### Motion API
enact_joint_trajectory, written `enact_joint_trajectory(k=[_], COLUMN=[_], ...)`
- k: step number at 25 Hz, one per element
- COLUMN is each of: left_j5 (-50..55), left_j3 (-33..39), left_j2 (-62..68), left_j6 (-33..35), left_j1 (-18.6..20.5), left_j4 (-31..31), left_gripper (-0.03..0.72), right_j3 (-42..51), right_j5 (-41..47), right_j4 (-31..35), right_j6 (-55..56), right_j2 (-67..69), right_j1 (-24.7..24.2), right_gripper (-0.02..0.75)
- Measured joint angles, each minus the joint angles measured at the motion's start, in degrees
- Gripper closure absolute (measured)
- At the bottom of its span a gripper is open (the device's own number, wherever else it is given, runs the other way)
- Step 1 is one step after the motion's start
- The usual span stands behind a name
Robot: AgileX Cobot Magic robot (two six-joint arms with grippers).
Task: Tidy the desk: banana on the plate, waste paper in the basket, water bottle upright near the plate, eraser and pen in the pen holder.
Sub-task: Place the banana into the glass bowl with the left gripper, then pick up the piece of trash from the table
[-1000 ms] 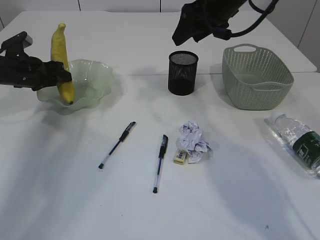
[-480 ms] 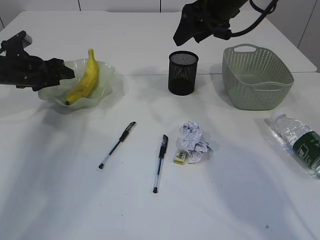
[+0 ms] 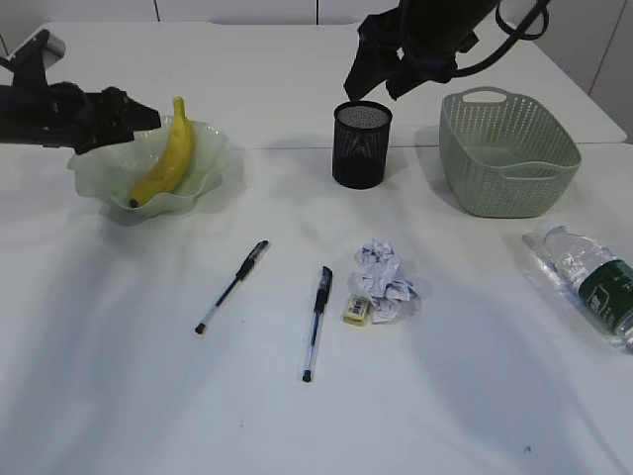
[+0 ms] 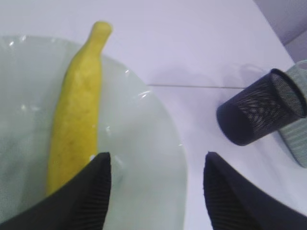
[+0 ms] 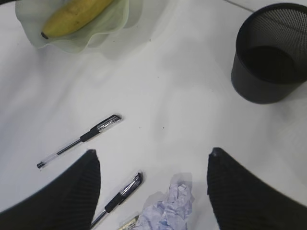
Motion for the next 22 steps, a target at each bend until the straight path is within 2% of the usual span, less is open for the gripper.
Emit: enact_joint_trajectory(k=[10, 15, 22], left_j5=[11.1, 16.4, 18.1], left_j3=[0.0, 0.0, 0.0], left_j2=[-12.5, -18.9, -24.4], left_j6=[0.6, 0.6, 0.1], left_j1=[1.4, 1.4, 1.4], left_j4=[6.5, 10.6, 12.6], left_gripper=[0.258, 0.26, 0.26], right_j3=[4.4, 10.2, 18.4], right_j5=[0.0, 0.0, -0.2], right_j4=[-2.3, -5.5, -4.0], right_j6=[6.8, 11.9, 14.1], right_j2=[0.0, 0.0, 0.0], right_j1=[0.0, 0.0, 0.0], right_gripper=[0.22, 0.221, 0.221])
